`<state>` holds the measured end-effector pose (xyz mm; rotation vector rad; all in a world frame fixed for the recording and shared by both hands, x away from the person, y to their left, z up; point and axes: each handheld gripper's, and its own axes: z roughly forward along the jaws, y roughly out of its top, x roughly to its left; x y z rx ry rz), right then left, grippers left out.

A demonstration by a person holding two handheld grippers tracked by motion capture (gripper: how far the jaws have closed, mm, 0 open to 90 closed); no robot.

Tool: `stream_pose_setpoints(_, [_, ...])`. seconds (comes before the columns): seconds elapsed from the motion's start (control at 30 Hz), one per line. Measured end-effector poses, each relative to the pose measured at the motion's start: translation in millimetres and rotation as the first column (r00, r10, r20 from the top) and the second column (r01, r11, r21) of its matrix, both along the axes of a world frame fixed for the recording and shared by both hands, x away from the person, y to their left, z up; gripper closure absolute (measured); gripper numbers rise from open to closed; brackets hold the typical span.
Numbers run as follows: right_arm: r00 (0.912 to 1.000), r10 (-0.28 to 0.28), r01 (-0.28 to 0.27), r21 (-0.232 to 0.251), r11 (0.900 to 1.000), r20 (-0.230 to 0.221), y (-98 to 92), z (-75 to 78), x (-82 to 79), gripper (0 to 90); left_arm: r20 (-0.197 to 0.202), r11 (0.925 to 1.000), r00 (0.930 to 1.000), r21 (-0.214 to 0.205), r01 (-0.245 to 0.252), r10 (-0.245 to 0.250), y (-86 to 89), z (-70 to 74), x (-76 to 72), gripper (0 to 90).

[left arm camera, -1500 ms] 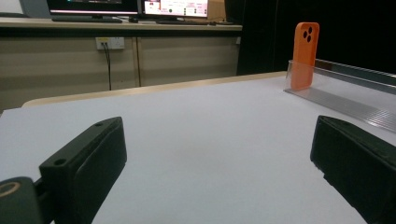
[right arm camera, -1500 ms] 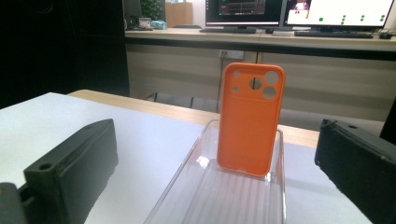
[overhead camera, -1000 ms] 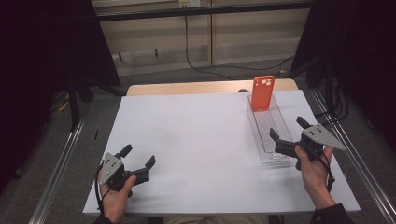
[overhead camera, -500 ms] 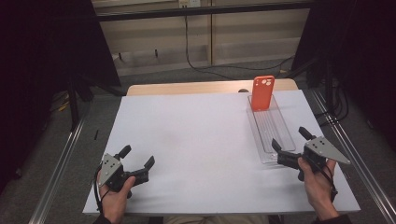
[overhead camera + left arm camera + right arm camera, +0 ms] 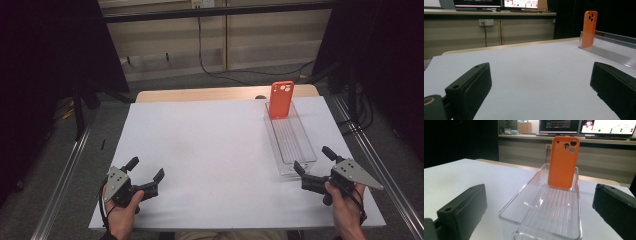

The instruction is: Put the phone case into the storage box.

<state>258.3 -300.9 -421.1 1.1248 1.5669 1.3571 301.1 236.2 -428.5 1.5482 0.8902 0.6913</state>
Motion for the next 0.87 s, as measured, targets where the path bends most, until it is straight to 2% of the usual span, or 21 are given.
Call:
stream_pose_setpoints(0.03, [1.0, -0.007, 0.007, -0.003, 1.0, 0.004, 0.2, -0.1, -1.6, 0.0, 0.0, 1.0, 1.0, 0.002, 0.002, -0.002, 0.0, 0.1, -0.4, 3.6])
stream_pose_setpoints(0.1, [0.9998, 0.013, -0.013, -0.002, 0.9999, 0.014, -0.6, -0.3, -4.2, 0.0, 0.005, 1.0, 1.0, -0.006, 0.002, -0.002, -0.8, 0.4, -1.4, 3.5])
stream_pose_setpoints(0.33, [0.9999, -0.015, 0.015, -0.004, 0.9999, 0.006, -1.5, -3.8, -14.1, 0.0, 0.001, 1.0, 1.0, 0.006, 0.001, -0.001, 0.4, 0.2, -2.7, 3.5])
stream_pose_setpoints(0.53, [0.999, -0.041, 0.04, -0.026, 0.9989, -0.02, -2.4, -12.8, -20.0, 0.0, 0.001, 1.0, 1.0, 0.007, -0.001, 0.001, 0.3, 0.1, -3.3, 3.5])
stream_pose_setpoints(0.7, [0.999, -0.044, 0.044, -0.01, 0.999, 0.003, -3.3, -11.2, -20.4, 0.0, -0.005, 0.9999, 1.0, 0.009, 0.004, -0.004, -0.5, -0.5, -2.0, 3.6])
stream_pose_setpoints(0.87, [0.9989, -0.045, 0.045, -0.002, 0.999, -0.009, -3.9, -11.9, -17.3, 0.0, -0.003, 1.0, 1.0, 0.005, 0.008, -0.008, -0.6, -0.3, -1.3, 3.5])
